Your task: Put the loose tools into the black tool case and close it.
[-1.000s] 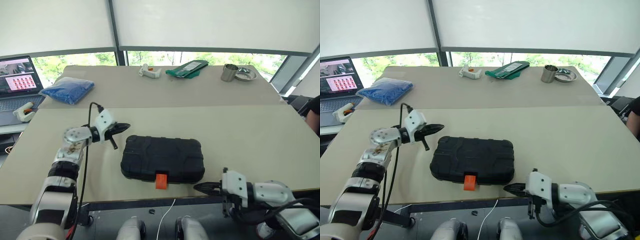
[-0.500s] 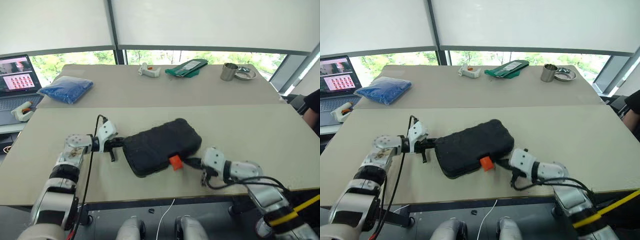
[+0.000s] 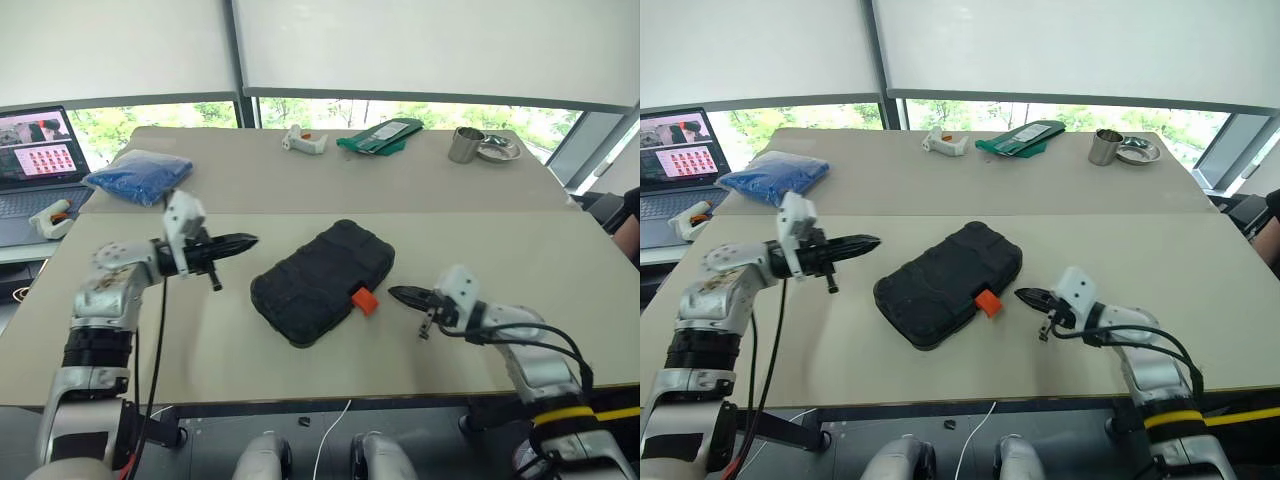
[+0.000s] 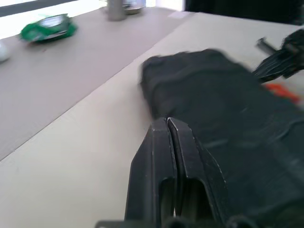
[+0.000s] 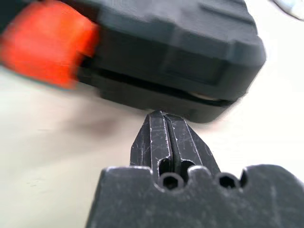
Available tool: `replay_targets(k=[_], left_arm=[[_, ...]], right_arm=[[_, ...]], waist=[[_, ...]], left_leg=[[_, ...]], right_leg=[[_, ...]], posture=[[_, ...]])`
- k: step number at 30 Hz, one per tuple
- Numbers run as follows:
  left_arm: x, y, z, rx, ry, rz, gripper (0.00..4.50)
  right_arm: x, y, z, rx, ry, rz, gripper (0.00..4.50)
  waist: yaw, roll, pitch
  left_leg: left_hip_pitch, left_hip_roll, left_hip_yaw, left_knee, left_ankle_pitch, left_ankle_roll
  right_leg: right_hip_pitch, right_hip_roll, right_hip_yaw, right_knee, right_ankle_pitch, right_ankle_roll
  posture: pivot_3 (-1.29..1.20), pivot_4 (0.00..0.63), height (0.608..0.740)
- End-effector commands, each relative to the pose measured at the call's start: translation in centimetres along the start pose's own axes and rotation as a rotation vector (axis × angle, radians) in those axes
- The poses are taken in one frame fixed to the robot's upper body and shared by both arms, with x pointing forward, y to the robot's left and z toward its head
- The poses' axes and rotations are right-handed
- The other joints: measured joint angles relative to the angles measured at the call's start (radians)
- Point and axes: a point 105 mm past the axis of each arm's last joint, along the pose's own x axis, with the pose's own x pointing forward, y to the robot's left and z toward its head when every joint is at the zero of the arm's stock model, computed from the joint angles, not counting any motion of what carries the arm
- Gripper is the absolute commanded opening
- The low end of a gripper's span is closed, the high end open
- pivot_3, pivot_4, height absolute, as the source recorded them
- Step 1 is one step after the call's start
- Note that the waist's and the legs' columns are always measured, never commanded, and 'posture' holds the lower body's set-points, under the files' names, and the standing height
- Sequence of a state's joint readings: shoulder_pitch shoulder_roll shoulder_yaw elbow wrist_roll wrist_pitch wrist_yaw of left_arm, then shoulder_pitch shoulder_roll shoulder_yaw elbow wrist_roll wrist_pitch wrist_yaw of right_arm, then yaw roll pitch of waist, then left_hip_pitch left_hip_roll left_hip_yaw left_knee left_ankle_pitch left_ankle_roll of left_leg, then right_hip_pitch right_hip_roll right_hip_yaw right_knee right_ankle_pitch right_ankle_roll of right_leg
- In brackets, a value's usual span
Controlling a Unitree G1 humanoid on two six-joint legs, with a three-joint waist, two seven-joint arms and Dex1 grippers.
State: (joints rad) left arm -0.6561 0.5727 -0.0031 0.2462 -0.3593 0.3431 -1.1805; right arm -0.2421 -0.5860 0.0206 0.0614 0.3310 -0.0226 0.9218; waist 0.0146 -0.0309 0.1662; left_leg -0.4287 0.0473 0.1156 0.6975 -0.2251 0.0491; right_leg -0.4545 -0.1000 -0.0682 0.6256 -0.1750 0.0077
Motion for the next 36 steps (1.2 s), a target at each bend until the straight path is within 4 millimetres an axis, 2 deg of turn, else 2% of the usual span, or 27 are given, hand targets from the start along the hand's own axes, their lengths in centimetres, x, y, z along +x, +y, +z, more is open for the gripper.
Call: replay_targets(k=[1,2,5,8,12,20,25,31,36], left_arm=[[3.1,-1.1,0.4,0.028,0.024,-0.032,0.10],[4.0,-1.2,-0.2,0.028,0.053,-0.028,0.10],[6.4,-1.7,-4.0,0.053,0.241,-0.015,0.10],[7.0,-2.3,-5.3,0.036,0.280,-0.024,0.10],[7.2,-2.7,-5.6,0.008,0.273,-0.030,0.10],[6.5,-2.7,-5.9,-0.005,0.281,-0.024,0.10],[6.4,-2.6,-5.9,-0.007,0.283,-0.021,0.10],[6.6,-2.6,-5.9,-0.010,0.282,-0.022,0.10],[6.6,-2.8,-6.1,-0.014,0.281,-0.021,0.10]], right_arm=[[-0.2,0.4,3.3,-0.002,-0.126,0.007,0.00],[0.0,0.7,3.7,-0.002,-0.140,0.010,0.00],[1.0,2.3,4.6,-0.011,-0.154,0.066,0.00],[1.9,3.1,4.2,-0.021,-0.123,0.093,0.00],[3.0,3.4,3.2,-0.034,-0.088,0.078,0.00],[3.8,3.8,-1.2,-0.015,0.065,0.062,0.00],[4.5,3.4,-1.3,-0.017,0.065,0.040,0.00],[5.0,2.8,-0.4,-0.027,0.034,0.030,0.00],[3.9,3.7,0.2,-0.043,0.057,0.096,0.00]], waist=[[-0.003,0.000,0.000],[-0.007,0.000,0.000],[-0.010,0.000,0.000],[-0.009,0.002,-0.001],[-0.007,0.004,-0.002],[-0.006,0.004,-0.003],[-0.010,0.004,-0.003],[-0.011,0.004,-0.003],[-0.011,0.004,-0.003]], left_leg=[[0.000,0.000,0.000,0.001,0.000,0.000],[0.000,0.000,0.000,0.001,0.000,0.000],[0.002,0.001,-0.001,0.000,0.001,-0.002],[0.007,0.002,-0.002,-0.002,0.002,-0.004],[0.013,0.003,-0.003,-0.002,0.002,-0.004],[0.017,0.003,-0.003,-0.003,0.001,-0.005],[0.017,0.003,-0.003,-0.003,0.002,-0.005],[0.017,0.003,-0.003,-0.004,0.002,-0.005],[0.017,0.003,-0.003,-0.004,0.002,-0.005]], right_leg=[[0.000,0.001,0.002,0.000,0.000,0.000],[0.000,0.003,0.003,0.000,0.000,0.000],[0.000,0.006,0.005,0.001,0.001,-0.001],[0.002,0.008,0.005,0.001,0.002,-0.003],[0.009,0.008,0.005,0.001,-0.002,-0.010],[0.014,0.006,0.005,-0.001,-0.003,-0.010],[0.014,0.006,0.005,-0.001,-0.003,-0.011],[0.014,0.006,0.005,-0.001,-0.003,-0.011],[0.014,0.006,0.005,-0.001,-0.003,-0.011]], posture=[[0.00,0.150,0.740],[0.00,0.150,0.740],[0.00,0.150,0.740],[0.00,0.150,0.740],[0.00,0.150,0.740],[0.00,0.150,0.740],[0.00,0.150,0.740],[0.00,0.150,0.740],[0.00,0.150,0.740]])
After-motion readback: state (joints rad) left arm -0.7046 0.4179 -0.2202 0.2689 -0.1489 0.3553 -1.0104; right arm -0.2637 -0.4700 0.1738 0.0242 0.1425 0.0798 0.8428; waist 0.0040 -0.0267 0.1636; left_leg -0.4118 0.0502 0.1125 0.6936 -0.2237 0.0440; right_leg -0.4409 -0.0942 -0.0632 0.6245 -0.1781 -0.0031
